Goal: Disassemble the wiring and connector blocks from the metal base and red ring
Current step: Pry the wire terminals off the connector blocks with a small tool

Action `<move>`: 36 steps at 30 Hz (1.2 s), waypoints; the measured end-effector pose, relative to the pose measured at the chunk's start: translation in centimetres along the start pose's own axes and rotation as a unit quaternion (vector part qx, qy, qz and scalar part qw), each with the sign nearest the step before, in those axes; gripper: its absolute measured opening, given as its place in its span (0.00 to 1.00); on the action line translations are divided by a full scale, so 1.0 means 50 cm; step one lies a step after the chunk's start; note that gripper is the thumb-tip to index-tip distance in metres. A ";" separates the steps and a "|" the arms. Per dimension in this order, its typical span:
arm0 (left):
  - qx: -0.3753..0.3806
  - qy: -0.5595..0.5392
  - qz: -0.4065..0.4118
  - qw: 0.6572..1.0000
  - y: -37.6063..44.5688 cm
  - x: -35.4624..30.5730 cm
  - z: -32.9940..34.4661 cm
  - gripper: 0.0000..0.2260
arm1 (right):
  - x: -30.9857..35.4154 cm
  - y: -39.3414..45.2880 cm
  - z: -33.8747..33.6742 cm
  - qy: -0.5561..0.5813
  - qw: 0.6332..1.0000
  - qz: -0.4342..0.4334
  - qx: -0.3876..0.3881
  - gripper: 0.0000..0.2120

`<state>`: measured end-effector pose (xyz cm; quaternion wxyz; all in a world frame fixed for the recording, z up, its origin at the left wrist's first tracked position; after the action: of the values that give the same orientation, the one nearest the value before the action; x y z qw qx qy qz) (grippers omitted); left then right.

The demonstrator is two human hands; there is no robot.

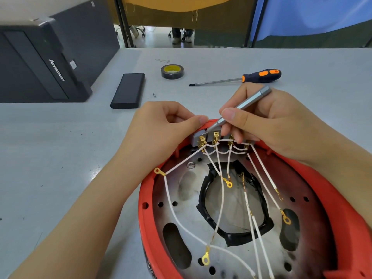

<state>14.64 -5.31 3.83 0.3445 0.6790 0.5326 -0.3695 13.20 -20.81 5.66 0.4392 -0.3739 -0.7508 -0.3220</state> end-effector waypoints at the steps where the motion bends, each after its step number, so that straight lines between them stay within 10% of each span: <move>1: 0.000 0.001 0.000 1.000 0.000 0.000 0.000 0.10 | 0.000 0.000 0.000 0.000 1.000 0.000 -0.001 0.05; 36: -0.002 -0.005 0.010 1.000 0.004 0.001 0.004 0.12 | -0.006 0.047 0.013 -0.010 0.999 0.047 0.002 0.07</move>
<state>14.79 -5.51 3.71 0.3517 0.6822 0.5247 -0.3683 15.00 -19.15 5.51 0.4475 -0.4105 -0.7374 -0.2958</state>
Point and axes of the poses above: each hand's wrist, its own y-axis towards the middle knuckle, its own z-axis out of the palm, x = y × z, the point moved 8 cm from there along y, towards the middle knuckle, and after that the axes turned 8 degrees about x, right-handed, at the moved point
